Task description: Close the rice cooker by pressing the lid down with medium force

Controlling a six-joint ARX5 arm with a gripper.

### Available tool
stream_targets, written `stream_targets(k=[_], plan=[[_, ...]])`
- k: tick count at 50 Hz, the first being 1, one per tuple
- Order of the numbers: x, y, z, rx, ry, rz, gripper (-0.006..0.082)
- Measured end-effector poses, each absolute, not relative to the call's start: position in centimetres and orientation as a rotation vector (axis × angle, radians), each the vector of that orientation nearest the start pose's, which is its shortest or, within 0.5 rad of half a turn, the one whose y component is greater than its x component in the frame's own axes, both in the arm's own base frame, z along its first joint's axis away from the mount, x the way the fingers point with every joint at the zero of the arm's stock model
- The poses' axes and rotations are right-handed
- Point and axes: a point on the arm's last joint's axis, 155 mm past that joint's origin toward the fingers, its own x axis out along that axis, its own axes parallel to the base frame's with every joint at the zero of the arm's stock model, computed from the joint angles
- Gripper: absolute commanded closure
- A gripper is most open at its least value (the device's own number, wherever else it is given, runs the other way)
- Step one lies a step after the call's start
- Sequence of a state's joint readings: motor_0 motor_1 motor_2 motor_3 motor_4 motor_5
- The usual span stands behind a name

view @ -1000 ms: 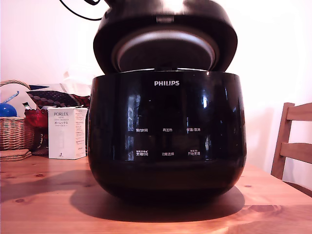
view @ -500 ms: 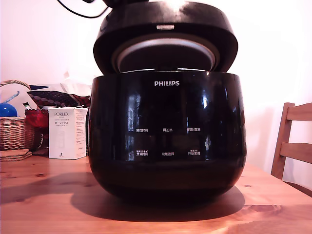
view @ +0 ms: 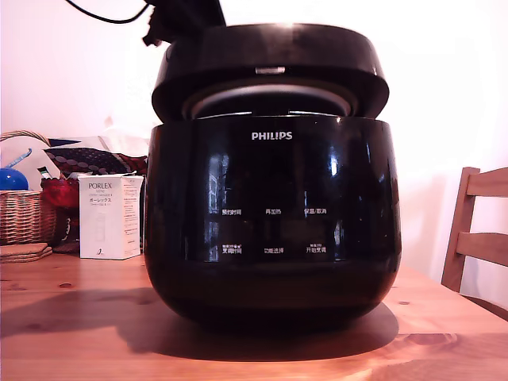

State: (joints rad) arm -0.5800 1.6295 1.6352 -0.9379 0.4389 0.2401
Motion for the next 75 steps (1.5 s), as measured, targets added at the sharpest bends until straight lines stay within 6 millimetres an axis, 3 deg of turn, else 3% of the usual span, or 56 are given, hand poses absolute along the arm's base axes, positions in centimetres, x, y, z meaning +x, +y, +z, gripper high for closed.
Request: stream_targets(k=[37,64,75], plan=[[30.3,-29.6,25.0,0.226,0.846,-1.037,0.0788],[27.9,-28.2,23.7,0.209,0.863,-1.031,0.0788],[27.2,-28.1,22.2,0.21,0.907,-1.038,0.0788]])
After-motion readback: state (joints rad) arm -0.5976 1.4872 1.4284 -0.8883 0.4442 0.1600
